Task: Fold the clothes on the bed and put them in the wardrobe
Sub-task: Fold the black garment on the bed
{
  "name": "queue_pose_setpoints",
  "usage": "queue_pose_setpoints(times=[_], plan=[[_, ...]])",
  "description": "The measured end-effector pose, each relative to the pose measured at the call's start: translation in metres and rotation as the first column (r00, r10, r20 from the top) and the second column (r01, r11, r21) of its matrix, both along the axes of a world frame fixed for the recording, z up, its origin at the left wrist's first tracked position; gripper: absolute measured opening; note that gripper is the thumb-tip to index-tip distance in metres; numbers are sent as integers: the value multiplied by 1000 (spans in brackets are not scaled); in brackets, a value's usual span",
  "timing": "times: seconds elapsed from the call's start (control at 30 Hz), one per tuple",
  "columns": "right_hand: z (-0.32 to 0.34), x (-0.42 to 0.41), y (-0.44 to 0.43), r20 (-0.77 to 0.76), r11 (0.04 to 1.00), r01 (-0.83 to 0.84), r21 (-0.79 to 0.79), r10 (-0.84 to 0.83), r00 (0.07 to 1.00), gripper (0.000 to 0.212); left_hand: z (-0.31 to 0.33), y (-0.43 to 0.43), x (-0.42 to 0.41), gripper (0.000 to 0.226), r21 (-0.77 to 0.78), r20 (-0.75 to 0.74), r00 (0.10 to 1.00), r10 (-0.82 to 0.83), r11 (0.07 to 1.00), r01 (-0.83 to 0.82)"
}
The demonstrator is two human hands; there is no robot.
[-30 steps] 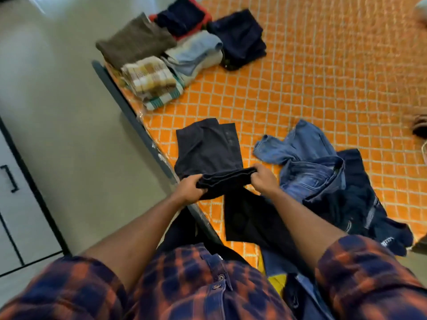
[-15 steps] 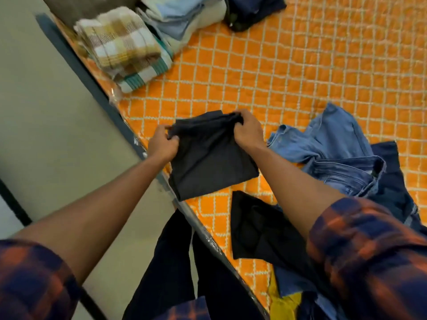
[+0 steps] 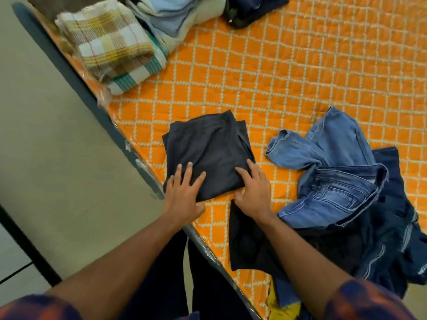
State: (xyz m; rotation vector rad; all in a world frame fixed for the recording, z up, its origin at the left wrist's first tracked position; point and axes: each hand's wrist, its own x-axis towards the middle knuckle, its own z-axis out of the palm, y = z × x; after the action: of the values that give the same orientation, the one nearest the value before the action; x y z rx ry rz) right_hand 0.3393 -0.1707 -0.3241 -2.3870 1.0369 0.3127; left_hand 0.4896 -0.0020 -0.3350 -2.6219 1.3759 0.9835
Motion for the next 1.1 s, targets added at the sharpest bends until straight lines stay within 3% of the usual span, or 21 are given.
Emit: queue_pose_setpoints(times=[0.13,0.2,0.33,0.43,0.53,0.63,0.8,0.87,0.97,1.1], plan=[[-9,7,-16,-150,976,-220,5,218,964,96,-17,3,-1,104,67,91,995,-43,997,37],[-17,13,-18,-224,954,-300,-11,290,930,97,-20,3,1,99,76,114,991,-73,995,65],[-27,12,-21,-205,932,-346,-107,320,925,67,-11,-3,12,76,126,117,981,-157,982,142],[-24,16,-23,-124,926,-316,-205,295,947,30,12,-21,36,58,133,-10,990,-139,981,139],[-2,25,-26,-46,940,-231,-253,227,973,9,44,-34,65,35,69,-129,985,-117,990,127],[30,35,-33,69,981,-117,-154,128,989,12,74,-45,91,13,26,-157,976,-153,987,159],[79,51,-57,217,979,-27,201,-17,976,19,119,-82,141,23,-94,-226,971,-77,994,57],[90,60,-65,208,958,9,287,-71,976,14,130,-97,161,19,-152,-220,966,-133,983,101],[109,83,-85,186,927,55,372,-132,974,30,140,-137,199,30,-215,-159,952,-263,950,227],[128,117,-115,95,913,90,398,-139,986,50,143,-204,252,28,-306,-183,919,-350,908,286]])
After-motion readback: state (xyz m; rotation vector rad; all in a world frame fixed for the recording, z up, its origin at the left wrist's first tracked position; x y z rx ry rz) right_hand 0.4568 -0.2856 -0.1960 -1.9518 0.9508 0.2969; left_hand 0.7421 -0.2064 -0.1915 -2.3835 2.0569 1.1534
